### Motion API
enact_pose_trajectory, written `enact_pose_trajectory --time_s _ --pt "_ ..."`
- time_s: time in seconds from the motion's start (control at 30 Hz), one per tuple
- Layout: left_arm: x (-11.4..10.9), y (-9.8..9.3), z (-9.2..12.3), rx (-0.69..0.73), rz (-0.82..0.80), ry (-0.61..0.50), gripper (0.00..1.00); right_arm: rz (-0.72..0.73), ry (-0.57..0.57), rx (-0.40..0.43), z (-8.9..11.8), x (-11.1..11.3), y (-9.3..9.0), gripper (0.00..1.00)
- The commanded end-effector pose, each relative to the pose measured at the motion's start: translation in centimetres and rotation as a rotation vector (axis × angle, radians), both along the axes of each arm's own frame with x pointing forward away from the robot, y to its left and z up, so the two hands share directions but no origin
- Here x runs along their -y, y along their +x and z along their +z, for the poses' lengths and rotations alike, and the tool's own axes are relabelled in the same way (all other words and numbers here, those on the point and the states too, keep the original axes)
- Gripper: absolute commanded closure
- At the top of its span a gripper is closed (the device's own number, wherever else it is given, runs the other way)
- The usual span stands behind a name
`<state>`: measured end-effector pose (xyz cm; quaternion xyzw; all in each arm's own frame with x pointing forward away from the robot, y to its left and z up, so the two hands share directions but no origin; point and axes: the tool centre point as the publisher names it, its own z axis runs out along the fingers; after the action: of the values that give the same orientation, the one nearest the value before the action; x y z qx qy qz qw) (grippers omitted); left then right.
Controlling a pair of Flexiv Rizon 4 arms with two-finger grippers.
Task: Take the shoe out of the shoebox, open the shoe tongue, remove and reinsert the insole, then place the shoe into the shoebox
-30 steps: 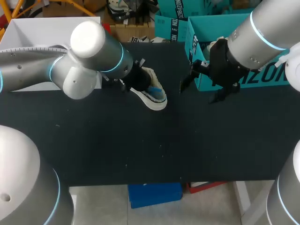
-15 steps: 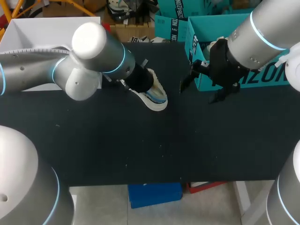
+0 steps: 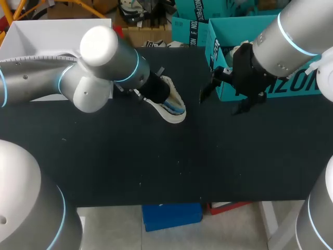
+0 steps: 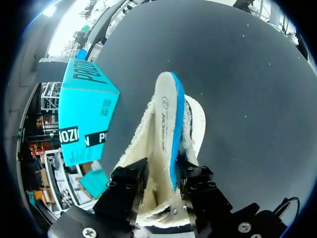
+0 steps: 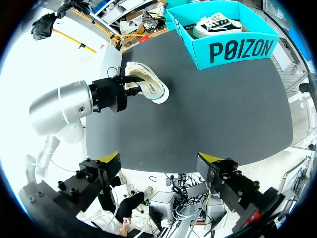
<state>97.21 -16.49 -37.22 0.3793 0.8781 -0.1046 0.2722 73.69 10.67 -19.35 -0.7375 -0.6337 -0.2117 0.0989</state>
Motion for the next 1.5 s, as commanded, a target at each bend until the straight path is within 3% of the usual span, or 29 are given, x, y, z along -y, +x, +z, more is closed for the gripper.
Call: enact_pose_trajectory --time_s 0.03,0.43,1.0,1.03,1.07,1.1,1.13,1.17,1.2,1.3,1.5 --pt "0.1 0.3 -0.2 -0.005 -0.010 0.003 1.00 -0.001 -0.002 0.000 0.0 -0.1 0.0 0.00" --pt "-0.4 0.6 -1.5 -0.030 -0.021 0.069 1.00 -0.001 -0.002 0.000 0.0 -0.1 0.0 0.00" --pt "-1.5 1.1 -0.1 0.048 -0.013 0.101 1.00 -0.001 -0.002 0.000 0.0 -0.1 0.0 0.00" --pt "-1.5 1.0 -0.2 0.049 -0.014 0.101 0.90 -0.001 -0.002 0.000 0.0 -0.1 0.0 0.00" --pt "-1.4 1.0 -0.3 0.049 -0.014 0.100 0.70 -0.001 -0.002 0.000 0.0 -0.1 0.0 0.00" --pt "-1.4 1.0 -0.5 0.048 -0.015 0.101 0.58 -0.001 -0.002 0.000 0.0 -0.1 0.0 0.00" --pt "-1.3 1.0 -0.7 0.047 -0.016 0.101 0.51 -0.001 -0.002 0.000 0.0 -0.1 0.0 0.00" --pt "-1.3 1.0 -0.9 0.047 -0.016 0.101 0.28 -0.001 -0.002 0.000 0.0 -0.1 0.0 0.00" --pt "-1.3 1.0 -1.0 0.046 -0.016 0.100 0.17 -0.001 -0.002 0.000 0.0 -0.1 0.0 0.00" --pt "-1.2 1.1 -1.3 0.044 -0.016 0.099 0.00 -0.001 -0.002 0.000 0.0 -0.1 0.0 0.00" --pt "-1.0 1.1 -1.7 0.043 -0.019 0.092 0.00 -0.001 -0.002 0.000 0.0 -0.1 0.0 0.00"
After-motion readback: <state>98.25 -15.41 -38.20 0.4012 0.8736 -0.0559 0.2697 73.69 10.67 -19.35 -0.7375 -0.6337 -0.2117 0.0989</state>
